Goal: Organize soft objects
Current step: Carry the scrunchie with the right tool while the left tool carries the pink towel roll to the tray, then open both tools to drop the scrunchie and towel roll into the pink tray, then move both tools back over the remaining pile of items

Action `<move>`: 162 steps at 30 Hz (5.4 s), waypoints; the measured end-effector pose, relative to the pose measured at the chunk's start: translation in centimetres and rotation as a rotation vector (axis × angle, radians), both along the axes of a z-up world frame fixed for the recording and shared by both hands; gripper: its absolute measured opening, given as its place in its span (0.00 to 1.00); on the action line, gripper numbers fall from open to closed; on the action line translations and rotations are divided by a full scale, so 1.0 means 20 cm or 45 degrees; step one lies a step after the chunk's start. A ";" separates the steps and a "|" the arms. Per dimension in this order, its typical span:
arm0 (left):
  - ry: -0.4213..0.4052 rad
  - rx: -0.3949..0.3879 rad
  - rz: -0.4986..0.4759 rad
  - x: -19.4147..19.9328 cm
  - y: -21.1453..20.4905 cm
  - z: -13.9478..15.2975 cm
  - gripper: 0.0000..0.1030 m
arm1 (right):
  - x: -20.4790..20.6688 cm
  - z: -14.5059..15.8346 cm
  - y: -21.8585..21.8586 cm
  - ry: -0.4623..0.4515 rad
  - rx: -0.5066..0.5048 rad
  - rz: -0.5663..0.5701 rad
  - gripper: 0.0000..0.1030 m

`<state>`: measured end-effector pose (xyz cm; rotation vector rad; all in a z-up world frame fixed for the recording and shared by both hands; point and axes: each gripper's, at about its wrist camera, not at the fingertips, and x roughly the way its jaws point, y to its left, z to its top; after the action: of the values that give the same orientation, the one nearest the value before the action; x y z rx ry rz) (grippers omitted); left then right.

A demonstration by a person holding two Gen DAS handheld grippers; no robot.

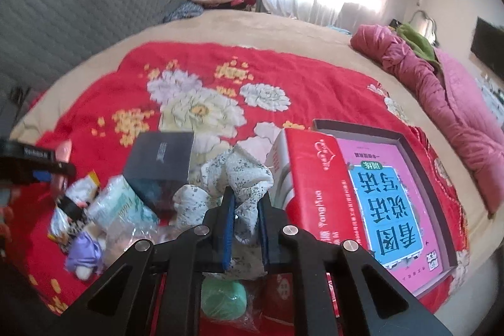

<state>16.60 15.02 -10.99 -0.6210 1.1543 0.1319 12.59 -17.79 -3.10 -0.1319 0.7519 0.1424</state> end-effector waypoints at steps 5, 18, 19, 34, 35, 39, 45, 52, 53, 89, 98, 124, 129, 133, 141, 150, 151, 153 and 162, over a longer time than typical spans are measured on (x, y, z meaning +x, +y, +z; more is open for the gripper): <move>-0.090 0.042 -0.045 -0.07 -0.08 0.15 0.40 | -0.03 0.07 -0.08 -0.045 0.103 -0.021 0.13; -0.320 0.119 -0.411 -0.14 -0.74 0.59 0.40 | -0.16 0.28 -0.43 -0.225 0.243 -0.240 0.13; -0.331 0.122 -0.436 -0.14 -0.79 0.61 0.40 | -0.16 0.30 -0.47 -0.233 0.251 -0.269 0.13; -0.311 0.197 -0.946 -0.03 -1.87 0.68 0.40 | -0.14 0.14 -1.30 -0.082 0.477 -0.725 0.13; -0.293 0.196 -0.977 -0.02 -1.93 0.66 0.40 | -0.14 0.12 -1.33 -0.069 0.496 -0.742 0.13; -0.228 0.239 -1.076 0.03 -2.13 0.57 0.40 | -0.14 0.02 -1.47 -0.003 0.569 -0.785 0.13; -0.111 0.311 -1.195 0.08 -2.32 0.40 0.40 | -0.10 -0.10 -1.52 0.088 0.599 -0.777 0.14; -0.019 0.348 -1.253 0.10 -2.41 0.25 0.40 | -0.06 -0.19 -1.53 0.154 0.538 -0.776 0.16; -0.012 0.352 -1.259 0.10 -2.42 0.24 0.40 | -0.06 -0.20 -1.53 0.165 0.538 -0.774 0.18; 0.044 0.465 -1.340 0.09 -2.57 0.10 0.52 | -0.16 -0.11 -1.64 0.089 0.509 -0.897 0.47; -0.013 0.467 -1.298 0.07 -2.52 0.18 0.62 | -0.19 -0.06 -1.66 0.060 0.505 -0.904 0.53; -0.226 0.447 -1.107 -0.06 -2.14 0.57 0.70 | -0.22 0.23 -1.30 -0.030 0.326 -0.745 0.75; -0.244 0.431 -1.063 -0.08 -2.03 0.61 0.70 | -0.24 0.28 -1.21 -0.048 0.301 -0.703 0.75; -0.252 0.466 -1.028 -0.11 -1.95 0.62 0.70 | -0.25 0.31 -1.15 -0.058 0.297 -0.673 0.75; -0.269 0.498 -0.972 -0.16 -1.81 0.66 0.70 | -0.27 0.37 -1.04 -0.084 0.255 -0.624 0.75; -0.297 0.500 -0.942 -0.22 -1.71 0.71 0.70 | -0.32 0.44 -0.94 -0.107 0.246 -0.573 0.75; -0.301 0.497 -0.938 -0.23 -1.69 0.72 0.70 | -0.33 0.44 -0.93 -0.108 0.247 -0.565 0.75; -0.302 0.499 -0.925 -0.24 -1.67 0.73 0.70 | -0.34 0.45 -0.90 -0.109 0.239 -0.554 0.75; -0.300 0.478 -0.837 -0.25 -1.47 0.74 0.70 | -0.36 0.49 -0.81 -0.117 0.242 -0.491 0.76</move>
<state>11.52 -14.34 3.79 0.0905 1.0169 -0.2764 5.48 -33.95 6.68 0.1864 0.6557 -0.1588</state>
